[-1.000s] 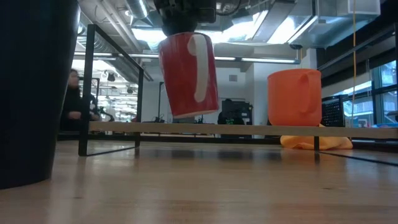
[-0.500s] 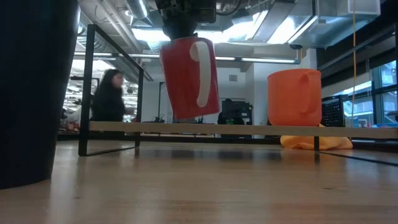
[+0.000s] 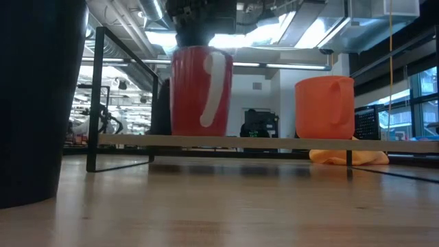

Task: Stack small to large cups/mugs on shelf
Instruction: Put the brown mug on the shelf

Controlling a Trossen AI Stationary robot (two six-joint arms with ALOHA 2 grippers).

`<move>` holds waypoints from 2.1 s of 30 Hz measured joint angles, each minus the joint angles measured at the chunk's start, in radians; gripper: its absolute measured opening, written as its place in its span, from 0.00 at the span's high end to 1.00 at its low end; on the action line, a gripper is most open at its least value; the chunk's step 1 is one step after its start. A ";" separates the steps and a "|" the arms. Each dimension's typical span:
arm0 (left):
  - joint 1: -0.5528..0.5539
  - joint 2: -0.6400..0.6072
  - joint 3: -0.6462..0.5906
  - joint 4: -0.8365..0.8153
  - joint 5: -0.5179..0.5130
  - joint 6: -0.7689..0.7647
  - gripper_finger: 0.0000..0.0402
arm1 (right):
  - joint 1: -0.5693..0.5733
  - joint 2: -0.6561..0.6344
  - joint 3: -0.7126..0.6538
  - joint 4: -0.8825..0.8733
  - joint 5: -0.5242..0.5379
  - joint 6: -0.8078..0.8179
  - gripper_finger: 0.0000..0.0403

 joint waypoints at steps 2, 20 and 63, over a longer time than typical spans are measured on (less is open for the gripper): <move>0.000 0.000 0.000 0.007 -0.004 0.000 0.91 | 0.000 0.000 0.000 0.000 0.000 0.000 0.74; 0.001 -0.010 0.144 -0.065 -0.053 -0.026 0.86 | -0.002 0.000 0.000 -0.008 0.000 0.000 0.74; -0.237 -0.310 -0.417 0.199 -0.212 -0.472 0.96 | -0.002 0.000 0.000 -0.071 -0.026 -0.004 0.74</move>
